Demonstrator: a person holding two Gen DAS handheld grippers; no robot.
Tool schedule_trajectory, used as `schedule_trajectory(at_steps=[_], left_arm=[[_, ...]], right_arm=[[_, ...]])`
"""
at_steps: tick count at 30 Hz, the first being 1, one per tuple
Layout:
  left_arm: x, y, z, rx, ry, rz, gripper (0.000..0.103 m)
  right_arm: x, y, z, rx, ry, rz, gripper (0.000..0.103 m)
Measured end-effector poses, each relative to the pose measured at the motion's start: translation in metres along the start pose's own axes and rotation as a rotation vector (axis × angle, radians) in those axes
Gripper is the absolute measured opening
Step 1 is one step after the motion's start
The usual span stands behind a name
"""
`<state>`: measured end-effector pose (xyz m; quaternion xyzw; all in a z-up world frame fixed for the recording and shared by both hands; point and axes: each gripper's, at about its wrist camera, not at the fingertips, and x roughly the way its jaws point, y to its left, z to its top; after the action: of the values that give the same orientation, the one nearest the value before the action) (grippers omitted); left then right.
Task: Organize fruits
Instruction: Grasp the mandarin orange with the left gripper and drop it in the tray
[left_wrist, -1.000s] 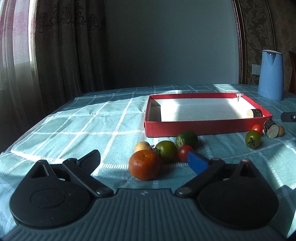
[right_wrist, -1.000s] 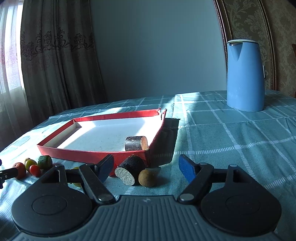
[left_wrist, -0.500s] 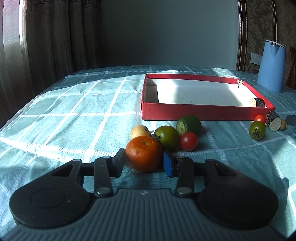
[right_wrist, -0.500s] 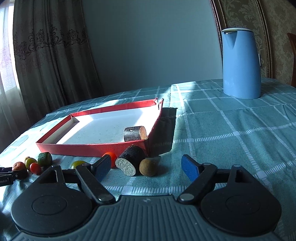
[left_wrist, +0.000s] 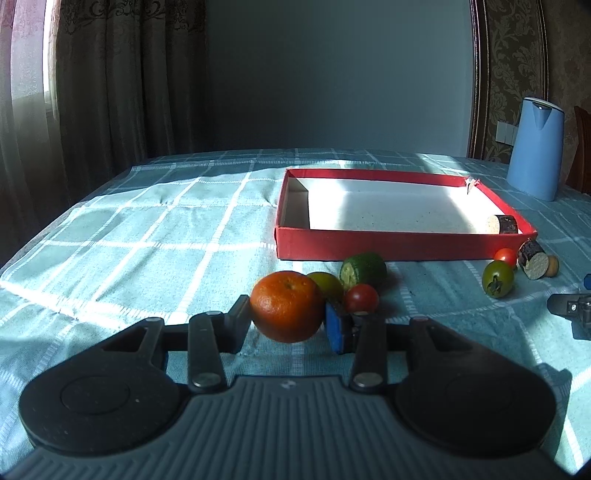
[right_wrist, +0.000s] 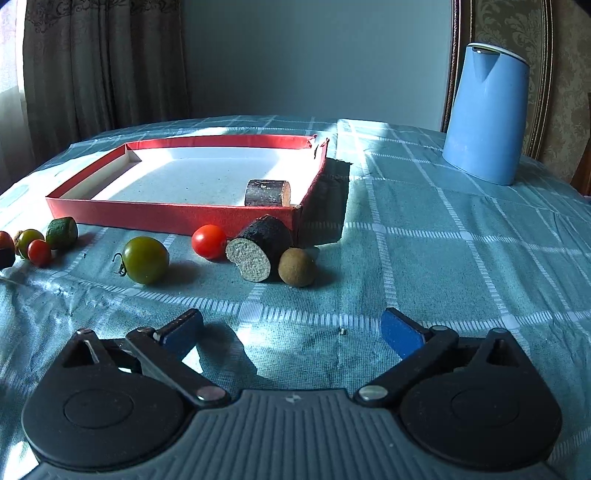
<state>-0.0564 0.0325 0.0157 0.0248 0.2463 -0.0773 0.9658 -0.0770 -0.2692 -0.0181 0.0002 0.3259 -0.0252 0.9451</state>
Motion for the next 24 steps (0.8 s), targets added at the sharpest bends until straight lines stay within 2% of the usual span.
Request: schedule_trajectory(at_steps=[6, 12, 19, 20, 21, 22, 24], left_arm=[[0.005, -0.020, 0.039, 0.023, -0.066, -0.013, 0.038], [0.050, -0.040, 0.070, 0.020, -0.045, -0.004, 0.039], [0.091, -0.042, 0.064, 0.018, 0.043, 0.024, 0.041], [0.092, -0.042, 0.062, 0.019, 0.042, 0.023, 0.043], [0.091, -0.041, 0.061, 0.020, 0.037, 0.023, 0.052], [0.088, -0.042, 0.059, 0.019, 0.024, 0.024, 0.066], [0.078, -0.040, 0.057, 0.014, -0.010, 0.025, 0.081]], right_arm=[[0.000, -0.002, 0.001, 0.011, -0.005, 0.008, 0.103], [0.000, -0.003, 0.001, 0.025, -0.008, 0.019, 0.103], [0.000, -0.005, 0.001, 0.033, -0.010, 0.026, 0.103], [-0.001, -0.005, 0.001, 0.034, -0.010, 0.026, 0.103], [-0.001, -0.005, 0.001, 0.035, -0.011, 0.027, 0.103], [-0.001, -0.005, 0.001, 0.036, -0.012, 0.028, 0.103], [-0.001, -0.005, 0.001, 0.038, -0.012, 0.029, 0.103]])
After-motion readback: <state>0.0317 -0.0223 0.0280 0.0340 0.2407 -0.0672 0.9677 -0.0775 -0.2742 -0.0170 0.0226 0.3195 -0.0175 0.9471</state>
